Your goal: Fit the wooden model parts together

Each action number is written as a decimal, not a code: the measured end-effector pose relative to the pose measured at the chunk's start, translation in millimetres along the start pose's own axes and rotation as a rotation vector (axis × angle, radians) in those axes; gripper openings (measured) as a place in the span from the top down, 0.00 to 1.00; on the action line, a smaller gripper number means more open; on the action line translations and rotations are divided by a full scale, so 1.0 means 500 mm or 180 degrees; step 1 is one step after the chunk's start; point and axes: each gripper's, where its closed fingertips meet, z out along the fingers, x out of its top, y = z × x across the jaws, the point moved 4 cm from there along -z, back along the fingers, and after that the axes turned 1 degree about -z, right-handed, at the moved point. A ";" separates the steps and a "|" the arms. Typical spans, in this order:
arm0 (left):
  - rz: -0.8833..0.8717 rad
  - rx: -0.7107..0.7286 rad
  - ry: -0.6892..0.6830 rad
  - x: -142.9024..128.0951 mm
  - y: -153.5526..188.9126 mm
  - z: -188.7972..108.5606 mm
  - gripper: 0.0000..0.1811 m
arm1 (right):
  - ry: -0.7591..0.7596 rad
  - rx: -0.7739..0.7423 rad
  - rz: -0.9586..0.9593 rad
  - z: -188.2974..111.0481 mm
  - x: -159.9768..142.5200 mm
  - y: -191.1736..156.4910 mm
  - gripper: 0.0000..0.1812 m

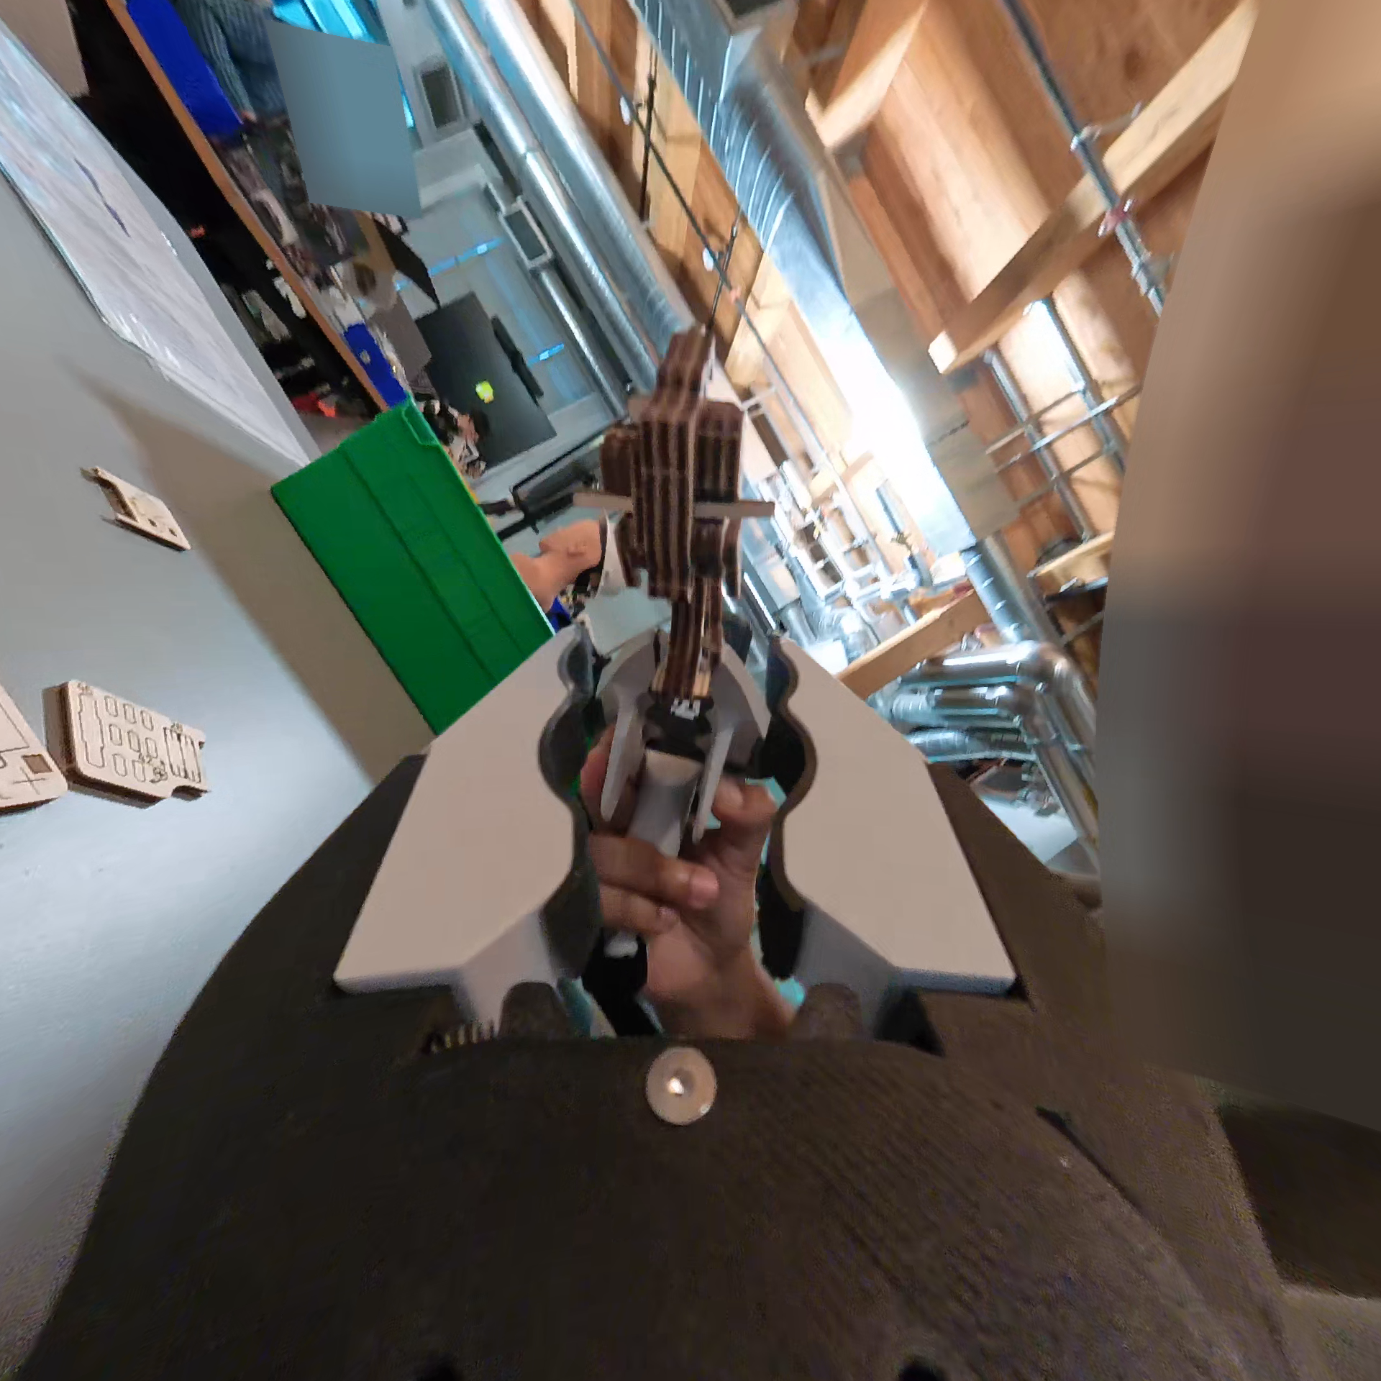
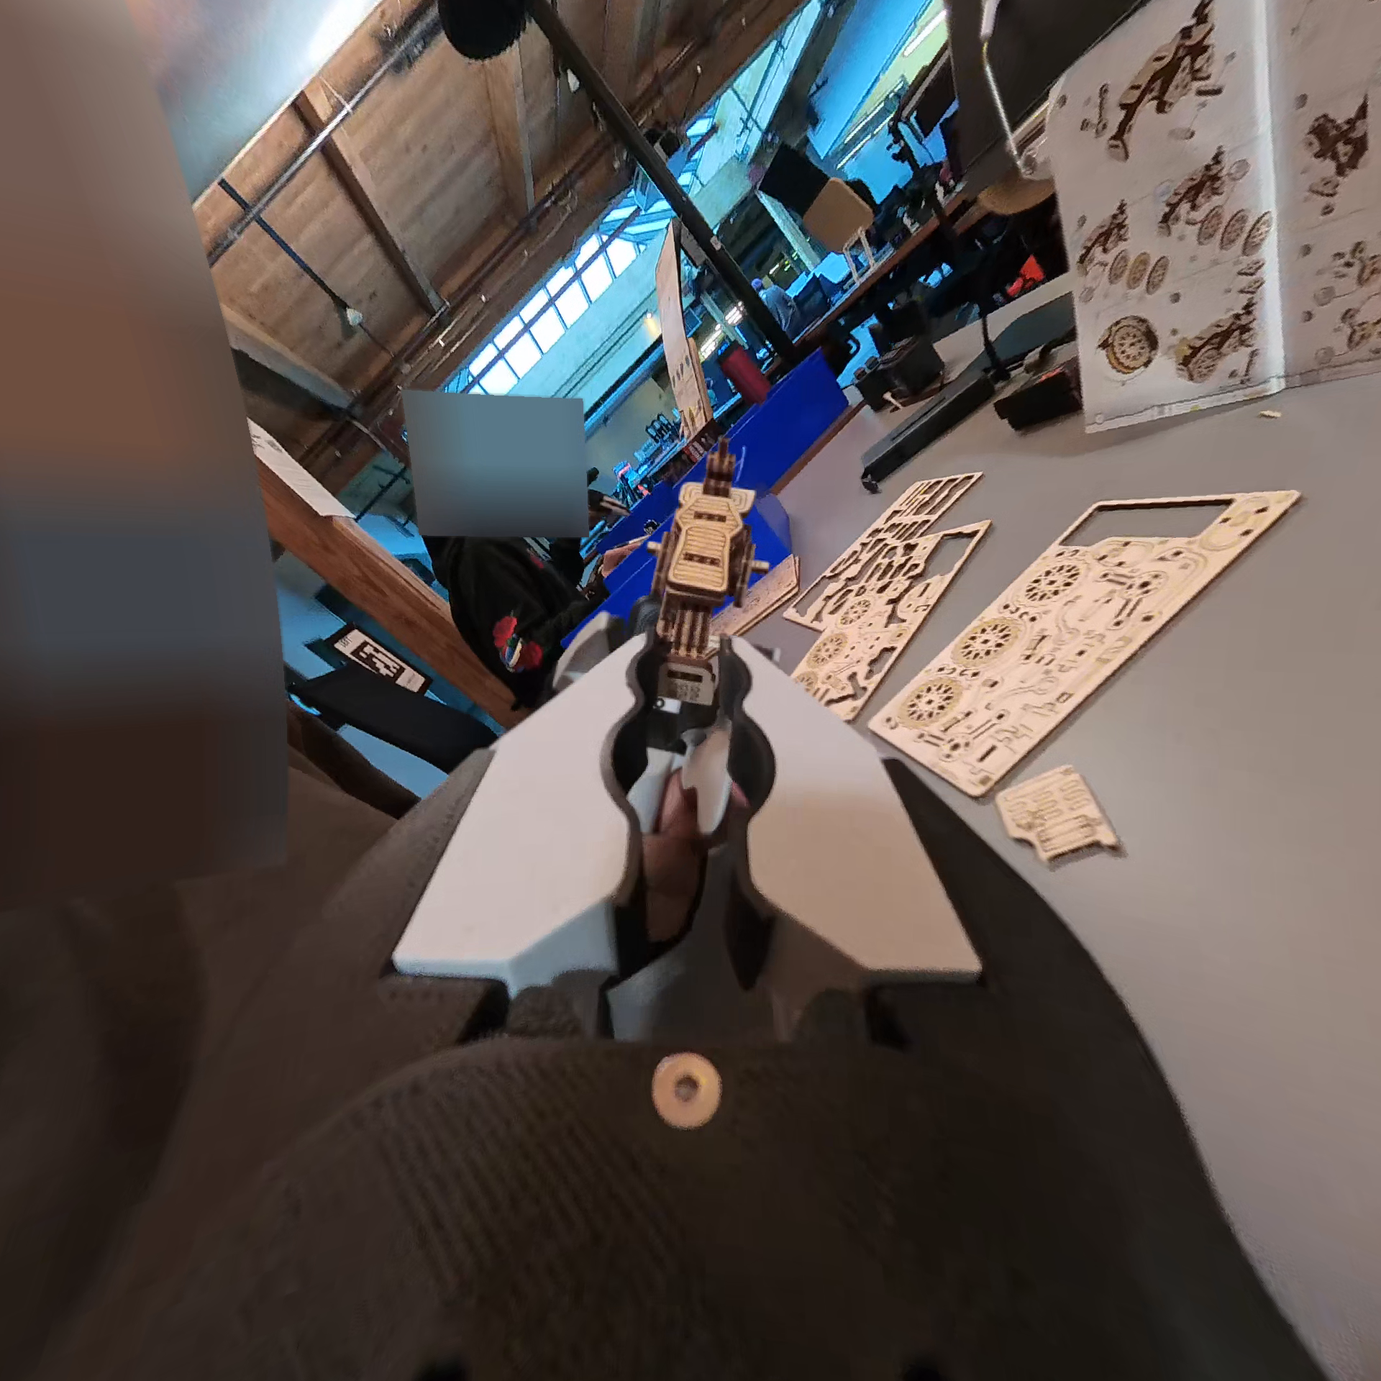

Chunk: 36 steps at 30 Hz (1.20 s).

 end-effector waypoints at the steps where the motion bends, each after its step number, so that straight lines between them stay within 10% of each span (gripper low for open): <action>1: -0.0018 -0.0026 0.0076 0.004 0.002 -0.001 0.79 | 0.0022 -0.0006 0.0019 0.002 -0.004 -0.003 0.93; 36: 0.0058 -0.0058 0.0487 0.015 0.008 -0.024 0.96 | -0.0079 -0.0138 -0.0038 0.036 -0.054 -0.016 0.92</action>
